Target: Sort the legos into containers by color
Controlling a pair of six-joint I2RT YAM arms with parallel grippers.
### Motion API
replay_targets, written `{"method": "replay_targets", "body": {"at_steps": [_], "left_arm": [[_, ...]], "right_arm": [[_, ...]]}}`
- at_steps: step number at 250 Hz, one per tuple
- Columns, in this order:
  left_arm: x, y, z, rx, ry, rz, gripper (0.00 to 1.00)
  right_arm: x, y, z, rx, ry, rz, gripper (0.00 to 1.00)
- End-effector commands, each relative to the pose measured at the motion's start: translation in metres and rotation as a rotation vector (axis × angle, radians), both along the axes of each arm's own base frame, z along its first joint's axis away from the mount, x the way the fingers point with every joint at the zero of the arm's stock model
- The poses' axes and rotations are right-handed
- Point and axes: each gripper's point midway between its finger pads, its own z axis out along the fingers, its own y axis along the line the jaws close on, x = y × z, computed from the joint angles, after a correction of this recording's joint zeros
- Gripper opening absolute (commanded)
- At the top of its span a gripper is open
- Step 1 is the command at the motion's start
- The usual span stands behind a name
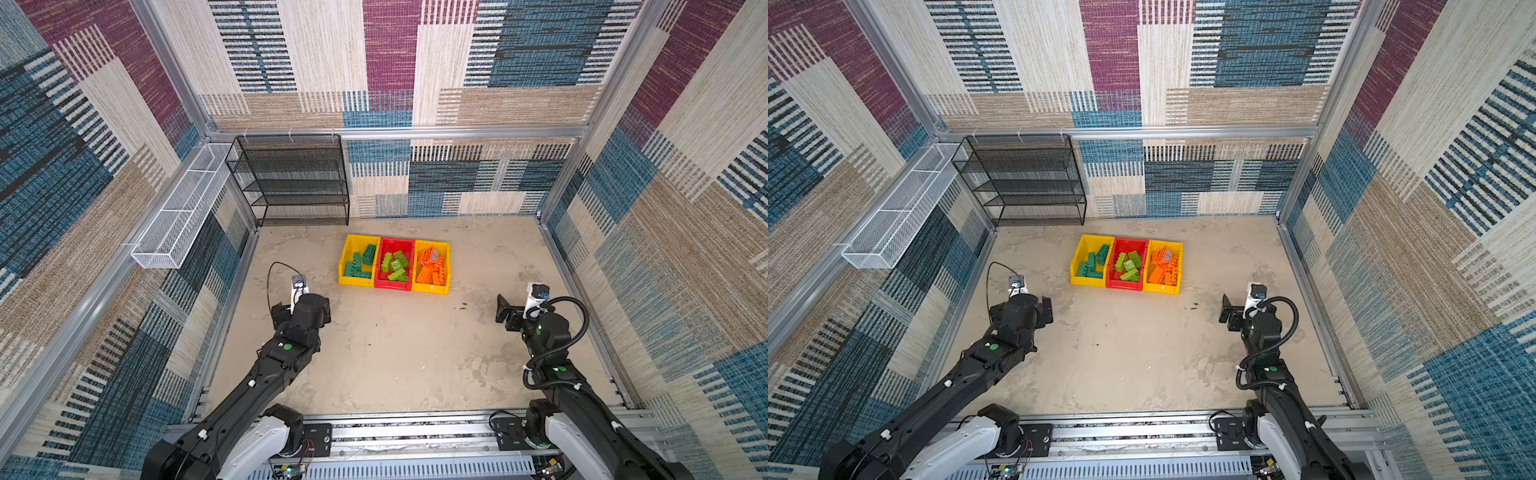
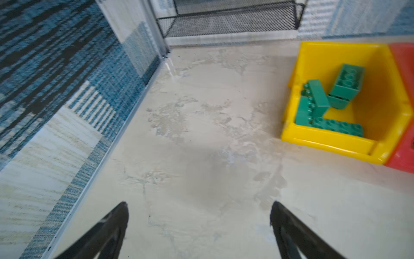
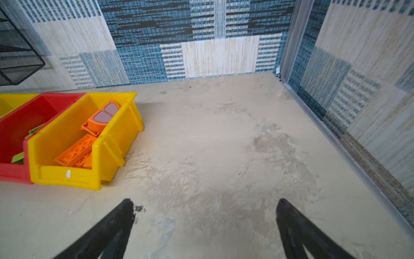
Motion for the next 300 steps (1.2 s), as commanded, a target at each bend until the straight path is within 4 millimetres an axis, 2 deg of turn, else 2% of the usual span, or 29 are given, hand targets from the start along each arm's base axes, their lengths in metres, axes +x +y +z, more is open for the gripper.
{"method": "replay_targets", "body": {"at_steps": [1, 23, 43, 133, 194, 249, 300], "left_arm": [[0.008, 0.023, 0.020, -0.005, -0.184, 0.093, 0.99], [0.012, 0.035, 0.015, 0.011, -0.169, 0.124, 0.99], [0.020, 0.037, 0.013, 0.021, -0.156, 0.116, 0.99], [0.037, 0.035, 0.028, 0.070, -0.143, 0.062, 0.99], [0.046, 0.042, 0.005, 0.016, -0.103, 0.086, 0.99], [0.047, 0.047, -0.016, 0.009, -0.096, 0.124, 0.99], [0.057, 0.049, -0.028, 0.025, -0.062, 0.119, 1.00]], "right_arm": [[0.011, -0.008, 0.047, -0.008, -0.222, -0.046, 1.00], [0.017, -0.008, 0.042, 0.010, -0.222, -0.054, 1.00], [0.024, -0.010, 0.038, 0.002, -0.210, -0.064, 1.00], [0.047, -0.003, 0.053, -0.021, -0.216, -0.027, 1.00], [0.055, 0.013, 0.035, -0.018, -0.122, 0.093, 1.00], [0.075, 0.011, 0.036, 0.065, -0.100, 0.100, 1.00], [0.076, 0.008, 0.022, 0.047, -0.067, 0.087, 1.00]]}}
